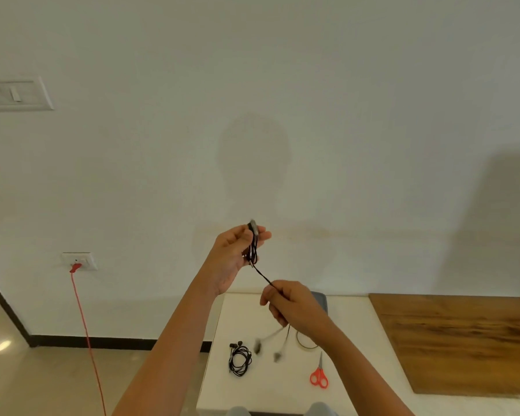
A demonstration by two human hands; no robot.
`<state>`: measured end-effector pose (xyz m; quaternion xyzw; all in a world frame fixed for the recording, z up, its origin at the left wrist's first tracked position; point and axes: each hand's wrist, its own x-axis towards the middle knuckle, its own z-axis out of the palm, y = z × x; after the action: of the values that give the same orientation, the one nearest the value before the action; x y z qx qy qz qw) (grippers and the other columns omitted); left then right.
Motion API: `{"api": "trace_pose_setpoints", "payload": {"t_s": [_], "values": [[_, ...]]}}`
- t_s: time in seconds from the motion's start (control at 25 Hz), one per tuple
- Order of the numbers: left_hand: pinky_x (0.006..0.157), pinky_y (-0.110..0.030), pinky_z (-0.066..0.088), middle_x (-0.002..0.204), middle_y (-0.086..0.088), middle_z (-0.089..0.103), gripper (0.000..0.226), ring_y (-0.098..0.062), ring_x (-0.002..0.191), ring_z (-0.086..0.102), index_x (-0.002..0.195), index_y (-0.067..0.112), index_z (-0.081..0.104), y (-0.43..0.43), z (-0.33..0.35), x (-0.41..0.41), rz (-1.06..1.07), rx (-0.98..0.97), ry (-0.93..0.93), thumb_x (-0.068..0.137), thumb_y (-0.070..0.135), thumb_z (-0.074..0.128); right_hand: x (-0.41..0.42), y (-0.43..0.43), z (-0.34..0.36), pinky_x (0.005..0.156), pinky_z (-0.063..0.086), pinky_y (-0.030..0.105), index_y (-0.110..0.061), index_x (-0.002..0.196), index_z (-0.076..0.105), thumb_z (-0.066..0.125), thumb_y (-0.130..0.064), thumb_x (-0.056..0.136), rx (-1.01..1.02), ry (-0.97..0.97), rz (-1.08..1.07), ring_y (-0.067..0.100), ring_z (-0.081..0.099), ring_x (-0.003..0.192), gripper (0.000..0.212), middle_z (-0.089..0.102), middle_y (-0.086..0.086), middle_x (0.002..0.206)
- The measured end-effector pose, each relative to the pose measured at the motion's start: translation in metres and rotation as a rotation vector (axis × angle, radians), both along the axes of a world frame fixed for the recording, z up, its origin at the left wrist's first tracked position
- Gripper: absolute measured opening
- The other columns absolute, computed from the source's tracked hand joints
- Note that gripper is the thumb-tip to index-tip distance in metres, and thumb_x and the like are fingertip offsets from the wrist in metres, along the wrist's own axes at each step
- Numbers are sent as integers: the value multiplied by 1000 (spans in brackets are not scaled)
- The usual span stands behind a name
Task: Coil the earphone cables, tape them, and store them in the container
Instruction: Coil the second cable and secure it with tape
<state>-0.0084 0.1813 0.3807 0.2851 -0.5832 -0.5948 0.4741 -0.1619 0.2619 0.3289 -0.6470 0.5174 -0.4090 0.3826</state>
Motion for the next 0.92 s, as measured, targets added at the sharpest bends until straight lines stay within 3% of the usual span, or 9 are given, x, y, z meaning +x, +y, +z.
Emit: {"api": "trace_pose_setpoints", "payload": {"t_s": [0.12,0.2,0.28,0.4,0.56,0.68,0.8,0.92], "values": [[83,-40,49,101,1,76,24,-15,107,66,104,17,68,6,-8,-1,-1,-87,-273,102,20,44,-7,3,30,54,44,26,-19,75,65,52,-27,94,-190,336,-52,6,51,50,25,59,-7,57],[81,-41,47,91,0,73,24,-17,88,65,100,16,69,11,-10,-3,-62,-105,-338,101,24,47,-13,-2,51,57,45,32,-17,72,61,58,-33,90,-284,541,-90,11,49,53,24,58,-5,60],[83,-45,44,88,-5,70,23,-19,83,63,97,14,70,15,-10,-4,-131,-73,-373,100,24,49,-21,-11,68,54,44,29,-19,73,65,66,-37,84,-329,558,-123,6,45,51,22,59,-2,59],[93,-53,46,102,-11,74,25,-22,108,66,102,11,70,19,-12,-5,-208,5,-408,100,21,47,-37,-29,84,50,42,19,-24,74,71,77,-35,76,-341,258,-140,4,48,49,13,64,6,60],[88,-56,52,80,-6,68,33,-37,109,65,98,8,71,21,-8,-7,-380,174,-114,102,18,40,-46,-51,75,56,47,18,-21,72,72,73,-19,82,-166,-110,-38,6,56,57,10,65,-1,63],[83,-59,54,67,1,58,33,-28,93,71,95,9,72,23,-6,-9,-401,194,10,100,23,43,-46,-52,50,59,43,26,-15,77,69,63,-23,88,14,-401,78,12,51,59,16,57,8,71],[87,-65,50,60,5,50,26,-13,67,65,91,9,72,22,-7,-7,-366,270,152,96,21,49,-37,-45,27,72,51,29,-12,84,70,60,-35,85,104,-491,162,20,56,76,25,58,13,82],[94,-62,43,56,6,44,22,-9,58,59,95,6,64,18,-8,-5,-302,357,288,93,21,49,-22,-36,13,82,54,35,-9,85,71,58,-33,87,204,-651,185,23,66,84,27,63,2,66]]}}
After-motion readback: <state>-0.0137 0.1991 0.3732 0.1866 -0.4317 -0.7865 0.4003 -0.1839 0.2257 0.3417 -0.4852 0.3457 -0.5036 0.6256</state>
